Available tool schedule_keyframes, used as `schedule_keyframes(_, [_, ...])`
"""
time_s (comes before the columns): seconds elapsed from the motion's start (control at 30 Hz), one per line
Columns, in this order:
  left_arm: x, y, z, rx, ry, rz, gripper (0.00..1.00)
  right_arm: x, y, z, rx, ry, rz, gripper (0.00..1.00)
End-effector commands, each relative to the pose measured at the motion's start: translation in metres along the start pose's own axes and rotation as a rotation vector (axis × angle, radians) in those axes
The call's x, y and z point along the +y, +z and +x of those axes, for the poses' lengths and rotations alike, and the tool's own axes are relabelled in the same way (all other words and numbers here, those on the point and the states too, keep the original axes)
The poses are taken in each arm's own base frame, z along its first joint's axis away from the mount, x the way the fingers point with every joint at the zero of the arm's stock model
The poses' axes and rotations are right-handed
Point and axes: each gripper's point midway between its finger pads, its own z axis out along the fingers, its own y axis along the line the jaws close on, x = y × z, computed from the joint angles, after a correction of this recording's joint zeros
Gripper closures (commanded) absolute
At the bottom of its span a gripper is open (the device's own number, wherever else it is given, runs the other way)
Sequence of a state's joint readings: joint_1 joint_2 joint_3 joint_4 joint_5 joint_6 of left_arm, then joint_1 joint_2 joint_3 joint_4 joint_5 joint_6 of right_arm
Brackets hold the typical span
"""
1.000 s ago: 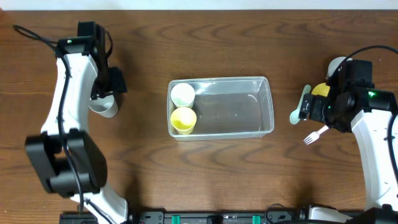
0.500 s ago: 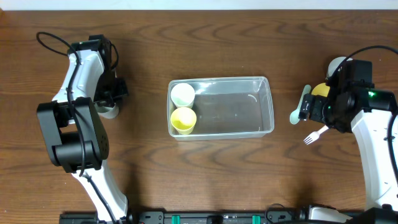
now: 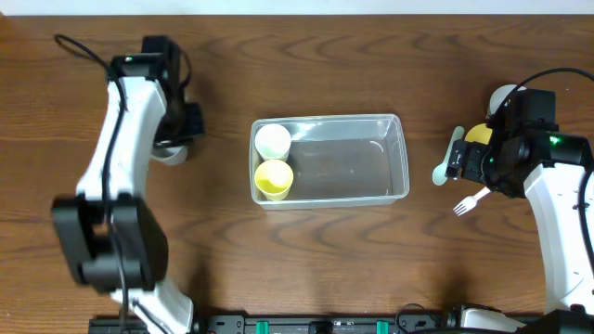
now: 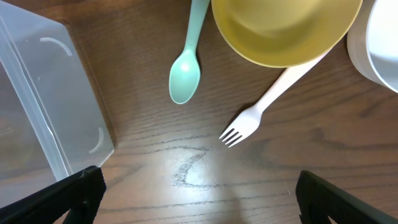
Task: Pack container
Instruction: 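Grasp the grey cup with the left gripper, then place the grey cup into the box behind the yellow cup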
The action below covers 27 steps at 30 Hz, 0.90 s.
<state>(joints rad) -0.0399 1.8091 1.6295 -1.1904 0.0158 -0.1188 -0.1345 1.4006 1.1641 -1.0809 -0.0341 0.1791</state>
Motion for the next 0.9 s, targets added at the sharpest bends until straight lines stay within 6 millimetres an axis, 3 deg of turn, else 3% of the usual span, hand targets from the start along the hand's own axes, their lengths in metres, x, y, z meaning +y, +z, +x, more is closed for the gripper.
schedule_keyframes(0.0, [-0.053,-0.083,-0.001,-0.232,0.196,0.072,0.94,0.001,-0.003,-0.003,-0.010,-0.004,-0.009,0.01])
schedule_keyframes(0.13, [-0.125,-0.133,0.019,-0.332,0.412,0.152,0.94,0.001,-0.003,-0.003,-0.009,-0.004,-0.009,0.01])
schedule_keyframes(0.27, [-0.185,-0.139,0.038,-0.351,0.565,0.205,0.94,0.001,-0.003,-0.002,-0.003,-0.004,-0.008,0.01])
schedule_keyframes(0.4, [-0.227,-0.109,0.054,-0.288,0.681,0.203,0.94,0.000,-0.003,-0.001,0.001,-0.004,-0.007,0.01])
schedule_keyframes(0.53, [-0.249,-0.070,0.064,-0.197,0.759,0.166,0.94,0.000,-0.003,-0.001,0.001,-0.004,-0.007,0.01])
schedule_keyframes(0.87, [-0.259,0.014,0.065,-0.023,0.810,0.081,0.94,0.000,-0.003,-0.001,0.001,-0.004,-0.007,0.01])
